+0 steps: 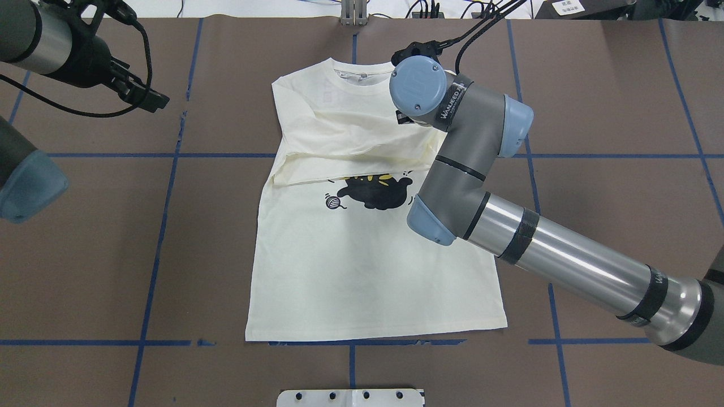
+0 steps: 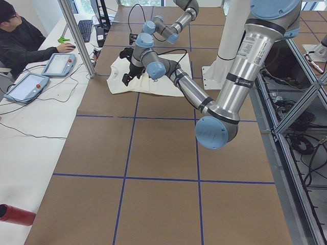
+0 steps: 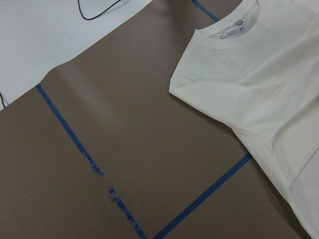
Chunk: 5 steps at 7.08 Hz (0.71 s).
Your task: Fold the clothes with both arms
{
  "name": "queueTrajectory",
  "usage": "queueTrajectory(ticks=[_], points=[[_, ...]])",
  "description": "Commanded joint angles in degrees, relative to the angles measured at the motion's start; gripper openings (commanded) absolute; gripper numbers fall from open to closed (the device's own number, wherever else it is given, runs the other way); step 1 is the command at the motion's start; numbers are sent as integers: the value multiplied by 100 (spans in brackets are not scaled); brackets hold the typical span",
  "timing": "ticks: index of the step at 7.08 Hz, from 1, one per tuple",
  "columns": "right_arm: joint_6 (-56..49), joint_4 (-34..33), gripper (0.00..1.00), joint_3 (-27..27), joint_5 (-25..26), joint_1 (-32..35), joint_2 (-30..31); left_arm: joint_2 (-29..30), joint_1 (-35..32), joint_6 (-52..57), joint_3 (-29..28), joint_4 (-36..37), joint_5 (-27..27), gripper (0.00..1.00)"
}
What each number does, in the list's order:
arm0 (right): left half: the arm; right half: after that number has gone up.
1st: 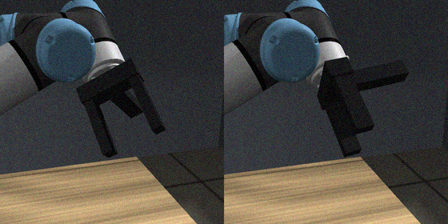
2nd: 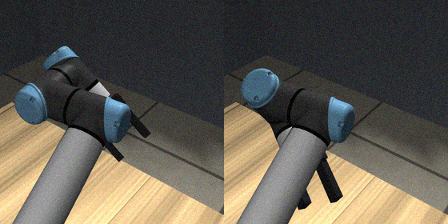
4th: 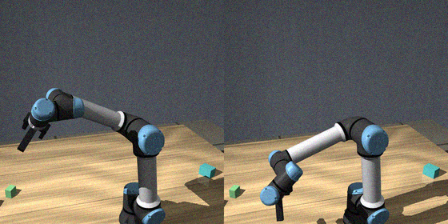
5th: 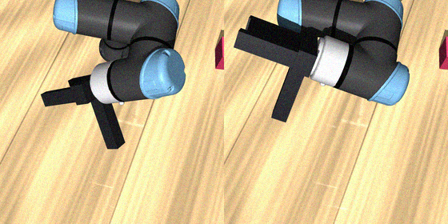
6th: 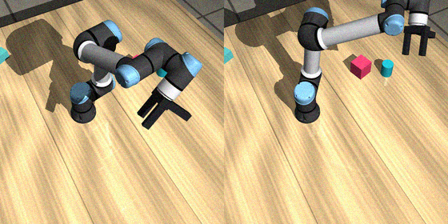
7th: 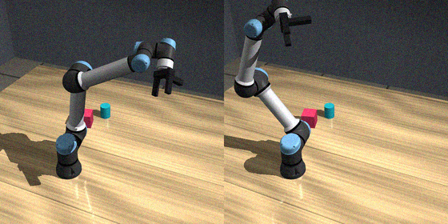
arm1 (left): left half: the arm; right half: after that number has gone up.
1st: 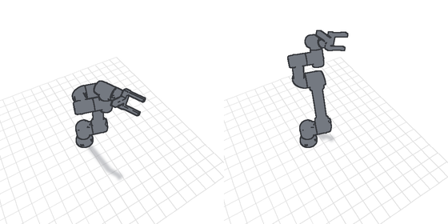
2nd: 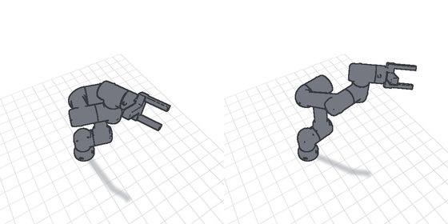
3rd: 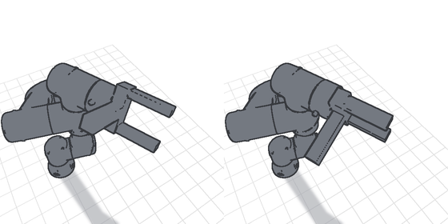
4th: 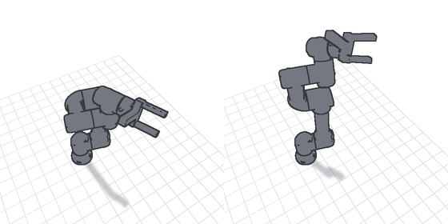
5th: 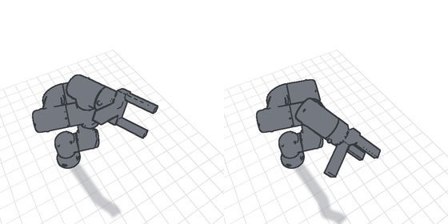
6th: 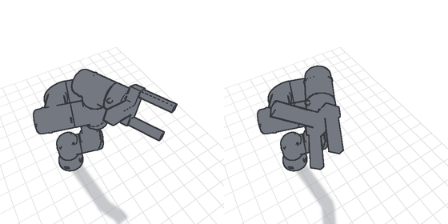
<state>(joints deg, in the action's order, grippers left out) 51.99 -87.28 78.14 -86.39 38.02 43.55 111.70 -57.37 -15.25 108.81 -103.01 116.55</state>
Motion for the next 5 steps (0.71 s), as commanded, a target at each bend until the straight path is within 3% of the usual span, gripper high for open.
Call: queueTrajectory(ticks=[1,2,3,4,5], points=[[82,10,100,305,-882,300,-14,53,33,-692,-8,0,-10,100],[66,18,100,550,-1767,660,21,71,129,-1603,-43,-52,-36,100],[-4,18,100,840,-2141,916,152,62,417,-2518,-87,-366,-132,99],[-161,10,100,1034,-2423,1170,284,262,829,-3745,-349,-621,-699,95],[-581,10,100,1167,-2826,1478,451,821,1251,-4932,-1091,-754,-1331,89]])
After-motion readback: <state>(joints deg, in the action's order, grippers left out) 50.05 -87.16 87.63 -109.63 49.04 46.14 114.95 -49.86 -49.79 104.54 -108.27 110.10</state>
